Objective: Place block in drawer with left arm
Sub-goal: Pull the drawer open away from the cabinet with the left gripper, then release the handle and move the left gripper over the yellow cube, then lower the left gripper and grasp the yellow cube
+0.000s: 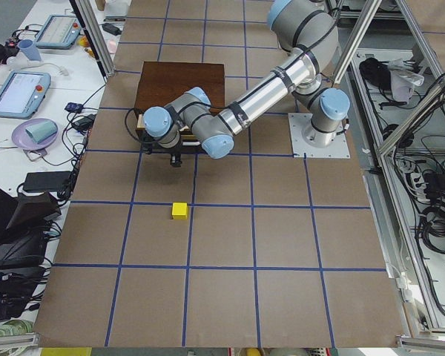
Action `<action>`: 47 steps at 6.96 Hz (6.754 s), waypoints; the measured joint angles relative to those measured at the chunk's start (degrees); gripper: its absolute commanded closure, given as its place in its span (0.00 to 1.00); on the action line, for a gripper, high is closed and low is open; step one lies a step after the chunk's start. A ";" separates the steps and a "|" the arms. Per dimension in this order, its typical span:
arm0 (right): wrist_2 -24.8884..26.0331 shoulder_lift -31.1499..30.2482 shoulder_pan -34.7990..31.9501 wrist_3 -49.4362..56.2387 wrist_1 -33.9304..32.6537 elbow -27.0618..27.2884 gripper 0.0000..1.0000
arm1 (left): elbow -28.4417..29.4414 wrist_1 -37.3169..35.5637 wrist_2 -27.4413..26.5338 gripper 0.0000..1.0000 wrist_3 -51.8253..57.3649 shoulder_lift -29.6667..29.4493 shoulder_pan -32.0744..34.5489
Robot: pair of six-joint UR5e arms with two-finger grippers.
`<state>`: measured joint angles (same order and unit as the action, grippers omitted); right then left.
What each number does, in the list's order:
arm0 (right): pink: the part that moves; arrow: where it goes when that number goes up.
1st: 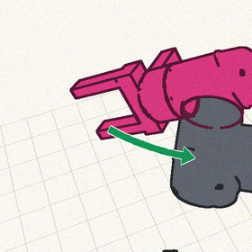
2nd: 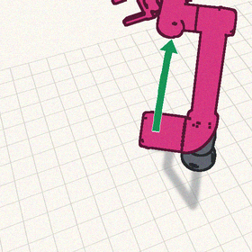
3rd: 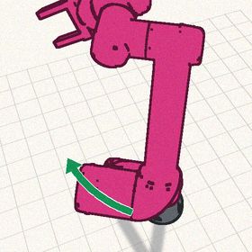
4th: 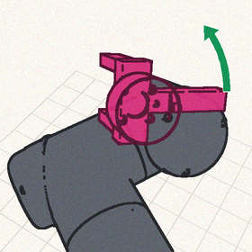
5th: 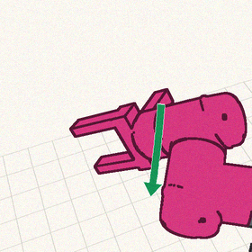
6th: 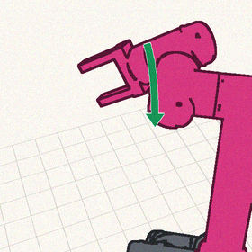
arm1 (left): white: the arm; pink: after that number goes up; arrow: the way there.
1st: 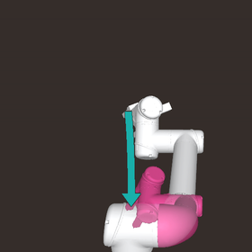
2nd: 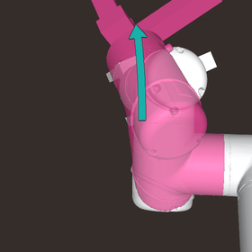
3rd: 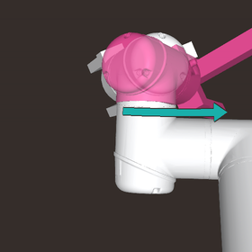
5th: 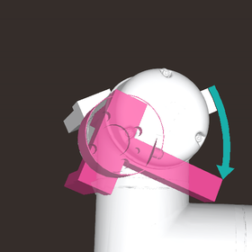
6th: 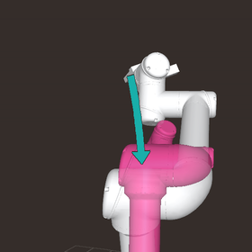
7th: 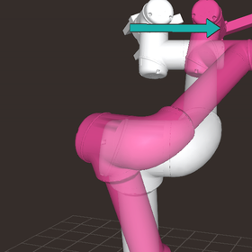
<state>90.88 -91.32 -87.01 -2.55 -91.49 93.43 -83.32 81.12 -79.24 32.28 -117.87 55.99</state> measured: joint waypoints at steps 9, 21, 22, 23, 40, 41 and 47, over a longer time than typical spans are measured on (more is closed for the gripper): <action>0.00 0.00 0.00 0.00 0.00 0.00 0.00 | 0.33 -1.41 -4.28 0.15 1.70 0.41 0.00; 0.00 0.00 0.00 0.00 0.00 0.00 0.00 | 0.73 -1.55 -6.99 0.15 1.79 1.02 -0.72; 0.00 0.00 0.00 0.00 0.00 0.00 0.00 | 0.88 -1.56 -6.99 0.15 1.81 0.95 -0.77; 0.02 0.00 0.00 0.00 0.00 0.00 0.00 | 0.93 -1.57 -6.98 0.15 1.80 0.91 -0.81; 0.02 0.00 0.00 0.00 0.00 0.00 0.00 | 9.11 -4.29 -11.96 0.00 6.44 -6.30 -4.66; 0.01 0.00 0.00 0.00 0.00 0.00 0.00 | 9.12 -5.71 -12.32 0.00 8.45 -7.30 -5.57; 0.00 0.00 0.00 0.00 0.00 0.00 0.00 | 8.26 -11.80 -15.17 0.00 14.48 -12.24 -7.46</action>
<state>90.88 -91.32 -87.01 -2.55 -91.49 93.43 -75.06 69.31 -94.41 46.76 -130.11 48.53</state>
